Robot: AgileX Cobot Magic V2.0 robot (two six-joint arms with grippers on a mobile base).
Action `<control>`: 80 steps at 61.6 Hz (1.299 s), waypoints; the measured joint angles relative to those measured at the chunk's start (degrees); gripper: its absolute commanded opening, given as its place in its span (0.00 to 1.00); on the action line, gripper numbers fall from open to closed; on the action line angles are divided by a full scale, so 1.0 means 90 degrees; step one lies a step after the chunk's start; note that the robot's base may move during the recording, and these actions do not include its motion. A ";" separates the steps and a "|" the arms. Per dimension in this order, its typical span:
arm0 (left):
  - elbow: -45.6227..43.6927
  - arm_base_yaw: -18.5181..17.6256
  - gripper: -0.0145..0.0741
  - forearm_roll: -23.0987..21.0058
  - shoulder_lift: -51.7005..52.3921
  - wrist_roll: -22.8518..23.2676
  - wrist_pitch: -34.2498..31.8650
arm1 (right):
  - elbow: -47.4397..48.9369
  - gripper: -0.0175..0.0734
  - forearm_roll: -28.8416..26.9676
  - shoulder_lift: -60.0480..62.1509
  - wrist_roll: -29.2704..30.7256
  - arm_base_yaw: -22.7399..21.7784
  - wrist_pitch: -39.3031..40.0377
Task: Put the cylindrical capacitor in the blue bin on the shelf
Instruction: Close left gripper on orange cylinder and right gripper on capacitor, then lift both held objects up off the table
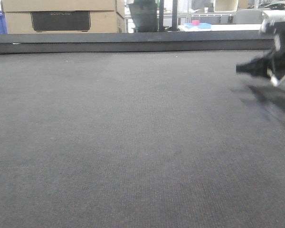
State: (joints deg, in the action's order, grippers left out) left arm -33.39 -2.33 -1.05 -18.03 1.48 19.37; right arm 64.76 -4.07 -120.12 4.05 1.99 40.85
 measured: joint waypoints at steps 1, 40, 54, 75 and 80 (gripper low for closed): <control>0.0000 0.0000 0.84 0.0000 0.0000 0.0000 0.0004 | 0.0000 0.01 0.0000 0.0091 0.0000 0.0000 -0.0023; 0.1438 0.0362 0.84 0.0294 -0.2508 0.0000 -0.2671 | -0.0091 0.01 0.0000 0.4491 0.0000 0.0000 -0.3879; 0.1317 0.0604 0.84 0.0010 -0.4837 0.0000 -0.4699 | -0.0094 0.01 0.0000 0.5415 0.0000 0.0000 -0.4818; -0.0193 0.0807 0.84 -0.0501 -0.7853 0.0000 -0.5823 | -0.0108 0.01 0.0000 0.5753 0.0000 0.0000 -0.5419; -0.0648 0.0807 0.84 -0.0515 -0.8387 0.0000 -0.5887 | -0.0108 0.01 0.0000 0.5753 0.0000 0.0000 -0.5496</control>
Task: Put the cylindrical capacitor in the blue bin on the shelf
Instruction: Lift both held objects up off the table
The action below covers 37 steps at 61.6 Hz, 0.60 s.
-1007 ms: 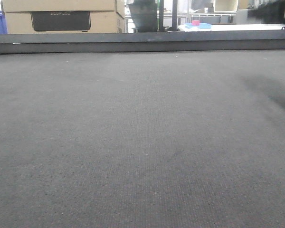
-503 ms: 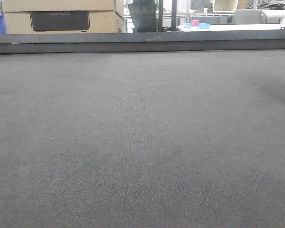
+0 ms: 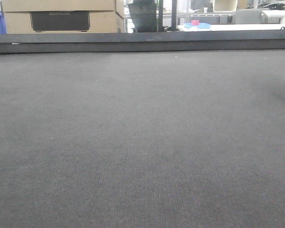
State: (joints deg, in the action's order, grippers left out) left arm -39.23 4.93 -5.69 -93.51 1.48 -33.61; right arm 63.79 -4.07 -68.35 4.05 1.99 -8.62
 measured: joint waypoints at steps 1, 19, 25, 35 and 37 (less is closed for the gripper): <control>-0.0111 0.0000 0.84 -0.0010 -0.0124 0.0000 -0.0010 | 0.0000 0.01 0.0000 0.0000 0.0000 0.0000 -0.0012; -0.1329 0.0000 0.84 -0.0057 -0.1491 0.0000 -0.0065 | 0.0000 0.01 0.0000 0.0000 0.0000 0.0000 -0.0082; -0.1542 0.0000 0.84 -0.0112 -0.1764 0.0000 -0.0077 | 0.0000 0.01 0.0000 0.0000 0.0000 0.0000 -0.0097; -0.1764 0.0000 0.84 -0.0153 -0.2027 0.0000 -0.0077 | 0.0000 0.01 0.0000 0.0000 0.0000 0.0000 -0.0102; -0.1788 0.0000 0.82 -0.0153 -0.2077 0.0000 -0.0077 | 0.0000 0.01 0.0000 0.0000 0.0000 0.0000 -0.0112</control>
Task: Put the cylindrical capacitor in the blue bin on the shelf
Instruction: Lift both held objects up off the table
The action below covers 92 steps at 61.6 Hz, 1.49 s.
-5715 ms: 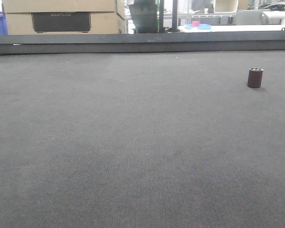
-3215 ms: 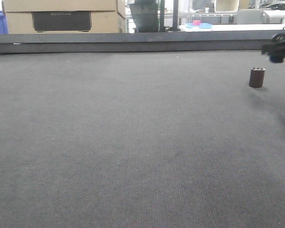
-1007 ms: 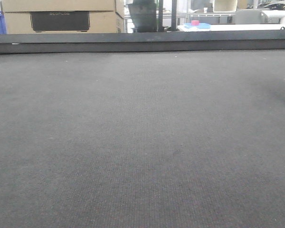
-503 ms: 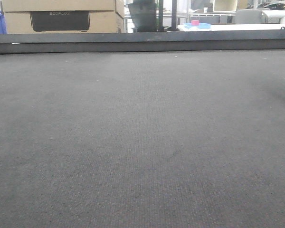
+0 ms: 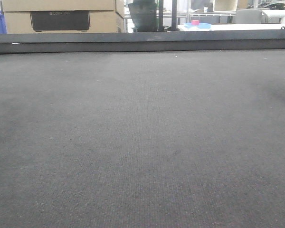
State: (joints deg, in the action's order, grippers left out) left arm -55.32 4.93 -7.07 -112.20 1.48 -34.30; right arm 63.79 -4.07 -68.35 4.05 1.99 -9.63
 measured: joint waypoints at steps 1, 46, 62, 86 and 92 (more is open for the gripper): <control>0.0000 0.0000 0.81 0.0000 -0.0013 0.0000 0.0000 | 0.0000 0.01 0.0000 0.0000 0.0000 0.0000 0.0000; -0.0826 -0.0185 0.04 0.0355 0.1124 0.0000 0.2633 | 0.0000 0.01 -0.0012 0.0082 0.0000 0.0000 -0.0555; -0.1162 -0.1115 0.04 0.0932 0.3023 0.0000 0.4492 | 0.0000 0.01 -0.0047 0.0201 0.0000 0.0143 -0.1472; -0.1175 -0.1879 0.04 0.0785 0.5035 0.0000 0.7201 | -0.0773 0.01 -0.0090 0.1248 0.0000 0.0761 -0.2074; -0.1115 -0.1879 0.04 0.0722 0.5467 0.0000 0.7770 | -0.1342 0.01 -0.0090 0.1707 0.0000 0.0761 -0.2123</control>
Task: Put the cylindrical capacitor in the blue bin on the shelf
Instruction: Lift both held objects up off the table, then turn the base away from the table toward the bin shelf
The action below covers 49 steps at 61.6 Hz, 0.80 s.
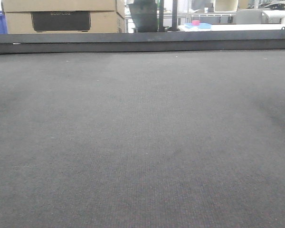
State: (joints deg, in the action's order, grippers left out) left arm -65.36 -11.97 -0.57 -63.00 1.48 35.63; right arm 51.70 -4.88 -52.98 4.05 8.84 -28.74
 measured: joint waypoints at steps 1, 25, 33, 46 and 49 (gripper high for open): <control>0.0033 0.0000 0.04 0.0000 0.0096 0.0000 0.0081 | -0.0090 0.01 0.0000 0.0073 0.0000 0.0000 0.0000; 0.1511 0.0000 0.04 -0.0013 0.1904 0.0000 0.0352 | -0.1050 0.01 0.0000 0.2230 0.0000 0.0000 -0.0222; 0.1756 0.0000 0.04 -0.0013 0.2496 0.0000 0.0374 | -0.1050 0.01 0.0000 0.2818 0.0000 0.0000 -0.0222; 0.1768 0.0000 0.04 0.0104 0.2990 0.0000 0.0387 | -0.1050 0.01 -0.0025 0.3327 0.0000 0.0000 -0.0222; 0.1768 0.0000 0.04 0.0115 0.3015 0.0000 0.0387 | -0.1050 0.01 -0.0025 0.3372 0.0000 0.0000 -0.0222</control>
State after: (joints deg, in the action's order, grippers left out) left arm -49.44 -11.97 0.47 -35.87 1.48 39.11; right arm 42.25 -5.10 -22.63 4.05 8.84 -30.73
